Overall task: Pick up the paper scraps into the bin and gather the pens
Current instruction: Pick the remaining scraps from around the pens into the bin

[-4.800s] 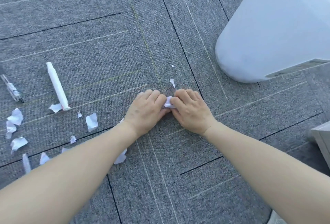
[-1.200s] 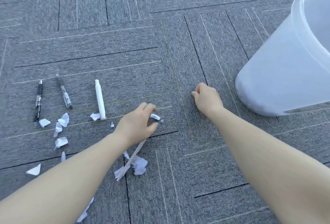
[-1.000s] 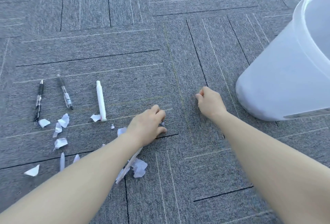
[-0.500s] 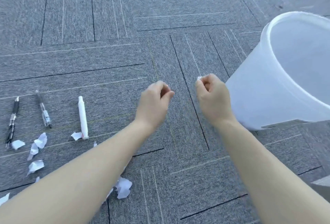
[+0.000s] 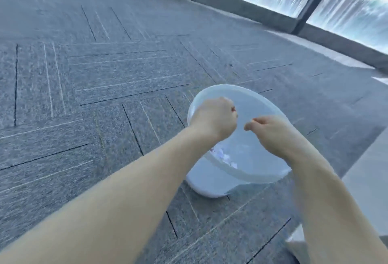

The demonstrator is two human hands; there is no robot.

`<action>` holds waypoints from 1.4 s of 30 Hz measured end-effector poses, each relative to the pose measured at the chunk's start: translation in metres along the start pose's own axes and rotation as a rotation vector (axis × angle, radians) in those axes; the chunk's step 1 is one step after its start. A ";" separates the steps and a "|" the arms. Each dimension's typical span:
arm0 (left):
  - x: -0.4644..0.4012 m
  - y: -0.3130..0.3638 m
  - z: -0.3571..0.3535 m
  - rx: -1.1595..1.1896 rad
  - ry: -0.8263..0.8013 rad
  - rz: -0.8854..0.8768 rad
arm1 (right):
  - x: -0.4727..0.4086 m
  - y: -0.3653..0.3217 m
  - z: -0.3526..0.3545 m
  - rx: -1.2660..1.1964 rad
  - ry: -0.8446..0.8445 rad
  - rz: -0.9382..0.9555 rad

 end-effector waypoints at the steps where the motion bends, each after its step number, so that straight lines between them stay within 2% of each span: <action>1: 0.003 -0.003 0.006 0.029 0.048 -0.014 | 0.002 -0.004 0.009 0.060 0.078 0.019; 5: 0.035 -0.032 0.051 0.250 0.247 -0.100 | 0.021 -0.058 0.020 0.087 0.337 0.211; 7: 0.057 -0.066 0.073 0.305 0.304 -0.095 | 0.031 -0.100 0.004 -0.025 0.379 0.354; 9: 0.081 -0.118 0.089 0.264 0.345 -0.031 | 0.039 -0.143 -0.027 -0.182 0.342 0.501; 11: 0.110 -0.183 0.101 0.176 0.349 0.094 | 0.050 -0.180 -0.077 -0.233 0.225 0.588; 15: 0.200 -0.316 0.110 -0.028 0.323 0.407 | 0.098 -0.232 -0.212 -0.168 -0.129 0.730; 20: 0.334 -0.419 0.088 -0.209 0.102 0.755 | 0.175 -0.239 -0.376 0.165 -0.686 0.875; 22: 0.379 -0.436 0.075 -0.308 0.003 0.856 | 0.198 -0.234 -0.414 0.315 -0.788 0.930; 25: 0.425 -0.445 0.055 -0.371 -0.034 0.933 | 0.210 -0.233 -0.445 0.422 -0.780 1.002; 30: 0.450 -0.437 0.024 -0.429 0.024 0.888 | 0.218 -0.242 -0.463 0.383 -0.769 1.080; 34: 0.444 -0.436 0.007 -0.582 0.059 0.716 | 0.235 -0.242 -0.467 0.325 -0.784 1.185; 39: 0.431 -0.430 0.006 -0.680 0.287 0.447 | 0.252 -0.222 -0.458 0.302 -0.836 1.264; 42: 0.431 -0.425 0.007 -0.642 0.352 0.306 | 0.259 -0.210 -0.453 0.334 -0.854 1.269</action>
Point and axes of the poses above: each hand's wrist, its own x-axis away from the middle knuckle, its own z-axis out of the back of the hand, y = z × x, the point moved 8 cm from there along -x, towards the middle knuckle, and after that the axes turned 12 degrees about z, right-handed, at the moved point
